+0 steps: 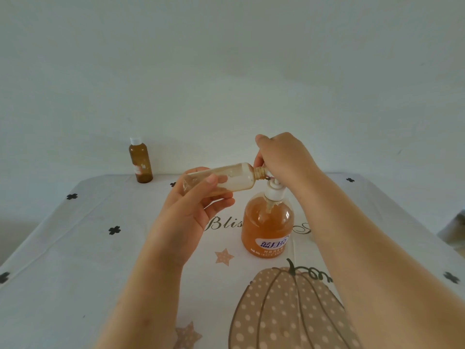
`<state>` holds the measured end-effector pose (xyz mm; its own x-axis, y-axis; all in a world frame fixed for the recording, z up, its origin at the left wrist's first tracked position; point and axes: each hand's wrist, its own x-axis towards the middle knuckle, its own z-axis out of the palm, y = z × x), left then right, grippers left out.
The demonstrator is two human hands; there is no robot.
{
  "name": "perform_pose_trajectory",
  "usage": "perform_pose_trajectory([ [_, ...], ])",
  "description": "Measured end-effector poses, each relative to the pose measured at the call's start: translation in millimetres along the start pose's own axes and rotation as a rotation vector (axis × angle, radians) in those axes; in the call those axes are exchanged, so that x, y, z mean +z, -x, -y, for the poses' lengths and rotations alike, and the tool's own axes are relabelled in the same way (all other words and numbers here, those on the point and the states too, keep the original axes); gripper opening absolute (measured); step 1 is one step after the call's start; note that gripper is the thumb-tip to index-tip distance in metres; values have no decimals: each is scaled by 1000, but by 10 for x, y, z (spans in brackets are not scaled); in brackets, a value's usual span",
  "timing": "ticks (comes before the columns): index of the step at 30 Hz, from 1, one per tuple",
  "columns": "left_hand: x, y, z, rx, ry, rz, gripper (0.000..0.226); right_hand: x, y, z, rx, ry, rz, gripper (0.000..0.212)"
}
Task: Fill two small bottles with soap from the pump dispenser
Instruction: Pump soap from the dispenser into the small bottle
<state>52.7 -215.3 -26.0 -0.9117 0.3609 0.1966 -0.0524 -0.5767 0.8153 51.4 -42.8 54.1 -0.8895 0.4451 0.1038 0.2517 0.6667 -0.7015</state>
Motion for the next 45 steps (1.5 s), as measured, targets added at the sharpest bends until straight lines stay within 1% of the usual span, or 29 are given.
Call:
perform_pose_trajectory([
  [4, 14, 5, -1, 13, -9, -6, 32, -10, 2, 27, -19, 64, -27, 49],
  [7, 20, 8, -1, 8, 3, -6, 33, 2, -1, 17, -19, 55, -41, 47],
  [14, 11, 5, 13, 7, 9, -11, 32, 8, 2, 12, -41, 79, 6, 47],
  [21, -29, -36, 39, 8, -21, -15, 25, 75, -30, -71, -27, 38, 40, 46],
  [27, -30, -29, 34, 5, -21, -19, 27, 67, -15, -81, -35, 17, 36, 47],
  [32, -24, -21, 19, -13, -19, -17, 28, 64, 0, -51, 3, 10, 38, 46],
  [37, -17, -13, 5, -5, -9, -7, 32, 38, -24, -12, 10, 43, 28, 46],
  [41, -12, -3, 4, 7, -13, -12, 38, -4, -77, 33, 38, 98, 61, 47],
  [45, -11, -5, 7, 3, -10, -5, 33, 12, -76, 22, 31, 126, 69, 49],
])
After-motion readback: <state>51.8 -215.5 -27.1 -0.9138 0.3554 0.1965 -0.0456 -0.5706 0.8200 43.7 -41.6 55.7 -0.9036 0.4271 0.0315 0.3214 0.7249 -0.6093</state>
